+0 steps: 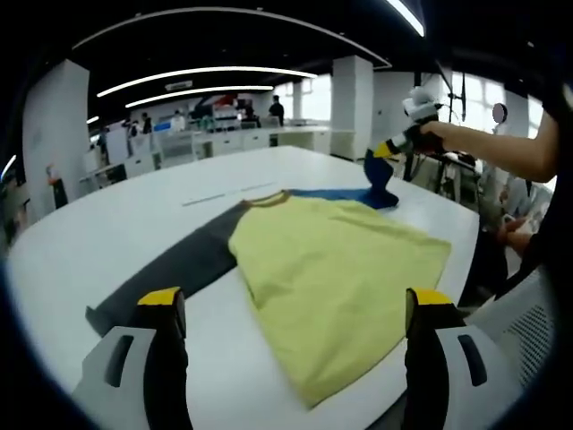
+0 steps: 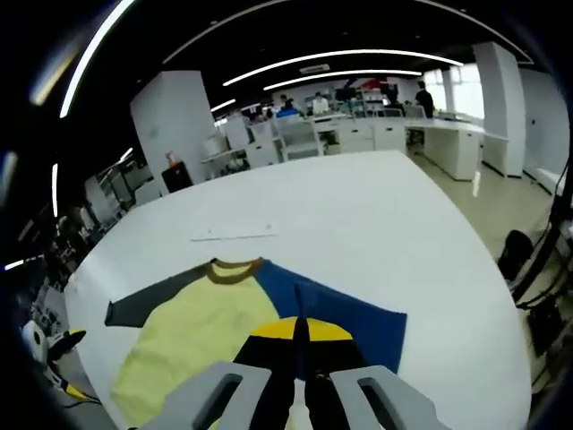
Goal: Fold the garment on the visible template until the final outline fits inside the template.
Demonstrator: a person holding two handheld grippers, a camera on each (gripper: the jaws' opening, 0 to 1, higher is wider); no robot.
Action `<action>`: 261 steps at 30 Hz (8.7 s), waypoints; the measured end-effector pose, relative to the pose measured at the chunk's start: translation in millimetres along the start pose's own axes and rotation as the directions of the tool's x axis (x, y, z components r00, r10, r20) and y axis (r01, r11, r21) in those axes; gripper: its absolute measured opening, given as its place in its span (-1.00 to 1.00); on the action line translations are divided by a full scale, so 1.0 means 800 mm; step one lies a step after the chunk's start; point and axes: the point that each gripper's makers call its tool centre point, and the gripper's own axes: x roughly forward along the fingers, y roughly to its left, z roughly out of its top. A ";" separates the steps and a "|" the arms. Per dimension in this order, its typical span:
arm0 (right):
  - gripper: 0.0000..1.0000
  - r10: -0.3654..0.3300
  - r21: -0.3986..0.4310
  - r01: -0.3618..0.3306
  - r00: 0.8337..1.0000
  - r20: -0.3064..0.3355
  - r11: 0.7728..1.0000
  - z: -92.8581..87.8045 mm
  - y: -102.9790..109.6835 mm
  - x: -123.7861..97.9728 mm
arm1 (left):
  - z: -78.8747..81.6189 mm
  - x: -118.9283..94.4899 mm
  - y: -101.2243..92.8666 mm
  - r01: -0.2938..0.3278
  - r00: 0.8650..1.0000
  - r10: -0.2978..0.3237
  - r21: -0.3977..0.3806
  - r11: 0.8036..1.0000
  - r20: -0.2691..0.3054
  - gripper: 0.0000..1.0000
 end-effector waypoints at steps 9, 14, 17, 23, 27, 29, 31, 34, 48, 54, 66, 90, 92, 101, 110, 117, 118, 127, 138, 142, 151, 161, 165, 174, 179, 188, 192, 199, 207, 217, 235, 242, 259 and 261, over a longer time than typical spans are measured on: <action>-1.00 0.029 -0.016 -0.030 0.999 -0.019 0.999 0.000 0.038 0.019 | -0.002 -0.003 0.002 -0.003 1.000 0.003 -0.001 1.000 -0.001 0.98; -1.00 0.049 -0.023 -0.050 0.998 -0.032 0.998 0.000 0.056 0.032 | -0.004 -0.006 0.004 -0.005 1.000 0.005 -0.001 1.000 0.000 0.98; -1.00 0.065 -0.020 -0.065 0.997 -0.040 0.998 -0.001 0.068 0.039 | -0.005 -0.008 0.005 -0.006 1.000 0.006 -0.003 1.000 -0.001 0.98; -1.00 0.088 -0.016 -0.089 0.995 -0.049 0.996 0.001 0.090 0.054 | -0.007 -0.009 0.006 -0.009 1.000 0.009 -0.004 1.000 -0.003 0.98; -1.00 0.100 -0.011 -0.101 0.993 -0.056 0.995 0.001 0.104 0.065 | -0.008 -0.009 0.006 -0.009 1.000 0.009 0.000 1.000 -0.006 0.98; -1.00 0.111 -0.013 -0.112 0.992 -0.058 0.994 0.002 0.113 0.070 | -0.008 -0.009 0.006 -0.010 1.000 0.010 0.000 1.000 -0.005 0.98; -1.00 0.116 -0.020 -0.117 0.991 -0.064 0.993 0.002 0.122 0.076 | -0.008 -0.010 0.007 -0.011 1.000 0.011 -0.001 1.000 -0.005 0.98; -1.00 0.125 -0.031 -0.128 0.989 -0.076 0.991 -0.001 0.133 0.085 | -0.009 -0.009 0.007 -0.011 1.000 0.011 -0.001 1.000 -0.006 0.98; -1.00 0.173 -0.055 -0.181 0.976 -0.130 0.982 -0.009 0.185 0.121 | -0.012 -0.010 0.010 -0.018 1.000 0.018 -0.003 1.000 -0.015 0.98; -1.00 0.188 -0.061 -0.199 0.971 -0.148 0.978 -0.005 0.200 0.133 | -0.015 -0.010 0.012 -0.021 1.000 0.021 -0.005 1.000 -0.021 0.98; -1.00 0.248 -0.069 -0.263 0.953 -0.174 0.962 0.003 0.248 0.150 | -0.015 -0.013 0.016 -0.032 0.999 0.032 -0.004 0.999 -0.023 0.98; -1.00 0.319 -0.243 -0.409 0.886 -0.336 0.880 -0.050 0.333 0.162 | -0.025 -0.020 0.027 -0.055 0.998 0.055 -0.015 0.998 -0.029 0.98; -1.00 0.322 -0.257 -0.421 0.879 -0.351 0.870 -0.061 0.339 0.159 | -0.025 -0.020 0.026 -0.054 0.998 0.053 -0.014 0.998 -0.031 0.98; -1.00 0.326 -0.258 -0.439 0.865 -0.382 0.861 -0.093 0.350 0.165 | -0.026 -0.022 0.025 -0.058 0.998 0.057 -0.018 0.998 -0.032 0.98; -1.00 0.328 -0.241 -0.427 0.873 -0.360 0.872 -0.107 0.349 0.184 | -0.028 -0.024 0.027 -0.063 0.997 0.062 -0.019 0.998 -0.034 0.98; -0.85 0.363 -0.243 -0.454 0.867 -0.341 0.857 -0.104 0.351 0.181 | -0.027 -0.023 0.026 -0.059 0.998 0.059 -0.010 0.998 -0.036 0.98; -0.75 0.365 -0.246 -0.455 0.868 -0.337 0.856 -0.103 0.350 0.181 | -0.027 -0.023 0.027 -0.059 0.998 0.058 -0.009 0.998 -0.036 0.98; -0.14 0.369 -0.280 -0.448 0.882 -0.293 0.849 -0.081 0.318 0.163 | -0.022 -0.023 0.030 -0.068 0.997 0.068 0.006 0.998 -0.033 0.98; 0.34 0.354 -0.299 -0.415 0.905 -0.237 0.859 -0.056 0.246 0.129 | -0.019 -0.024 0.029 -0.074 0.997 0.074 0.009 0.997 -0.031 0.98; 0.46 0.345 -0.299 -0.403 0.910 -0.229 0.865 -0.054 0.221 0.115 | -0.017 -0.023 0.030 -0.073 0.997 0.073 0.010 0.997 -0.026 0.98; 0.56 0.332 -0.241 -0.378 0.919 -0.211 0.894 -0.056 0.164 0.084 | -0.010 -0.023 0.029 -0.065 0.998 0.065 0.007 0.998 -0.016 0.98; 0.29 0.279 -0.216 -0.308 0.948 -0.155 0.927 -0.054 0.101 0.053 | -0.004 -0.021 0.027 -0.056 0.998 0.056 0.015 0.998 -0.011 0.98; 0.06 0.256 -0.214 -0.284 0.955 -0.147 0.935 -0.059 0.079 0.048 | -0.003 -0.019 0.024 -0.051 0.999 0.051 0.021 0.998 -0.013 0.98; -0.42 0.181 -0.229 -0.213 0.972 -0.152 0.950 -0.080 0.032 0.045 | -0.005 -0.017 0.021 -0.042 0.999 0.043 0.028 0.999 -0.023 0.98; -0.55 0.158 -0.233 -0.192 0.975 -0.155 0.953 -0.091 0.017 0.050 | -0.003 -0.015 0.018 -0.040 0.999 0.040 0.028 0.999 -0.023 0.98; -0.69 0.127 -0.276 -0.182 0.971 -0.204 0.944 -0.120 0.017 0.055 | -0.003 -0.013 0.017 -0.041 0.999 0.042 0.035 0.999 -0.030 0.98; -0.72 0.128 -0.278 -0.188 0.967 -0.221 0.942 -0.131 0.021 0.058 | -0.005 -0.013 0.018 -0.042 0.998 0.044 0.036 0.998 -0.037 0.98; -0.73 0.143 -0.253 -0.200 0.964 -0.225 0.947 -0.137 0.030 0.062 | -0.008 -0.014 0.022 -0.048 0.998 0.050 0.037 0.998 -0.042 0.98; -0.79 0.158 -0.219 -0.209 0.960 -0.231 0.953 -0.141 0.040 0.071 | -0.013 -0.016 0.021 -0.051 0.997 0.054 0.041 0.998 -0.056 0.98; -0.94 0.143 -0.212 -0.191 0.965 -0.220 0.958 -0.141 0.048 0.080 | -0.018 -0.019 0.024 -0.059 0.995 0.062 0.044 0.997 -0.072 0.98; -1.00 0.063 -0.235 -0.114 0.975 -0.214 0.965 -0.134 0.017 0.070 | -0.019 -0.020 0.025 -0.062 0.995 0.065 0.039 0.997 -0.070 0.98; -1.00 0.031 -0.284 -0.090 0.978 -0.208 0.955 -0.127 0.007 0.068 | -0.019 -0.019 0.026 -0.060 0.996 0.063 0.040 0.997 -0.068 0.98; -1.00 -0.068 -0.411 -0.025 0.975 -0.210 0.911 -0.127 -0.012 0.066 | -0.021 -0.020 0.029 -0.072 0.995 0.075 0.039 0.997 -0.073 0.98; -1.00 -0.062 -0.377 -0.026 0.973 -0.220 0.926 -0.129 -0.013 0.066 | -0.021 -0.021 0.030 -0.074 0.994 0.077 0.037 0.997 -0.072 0.98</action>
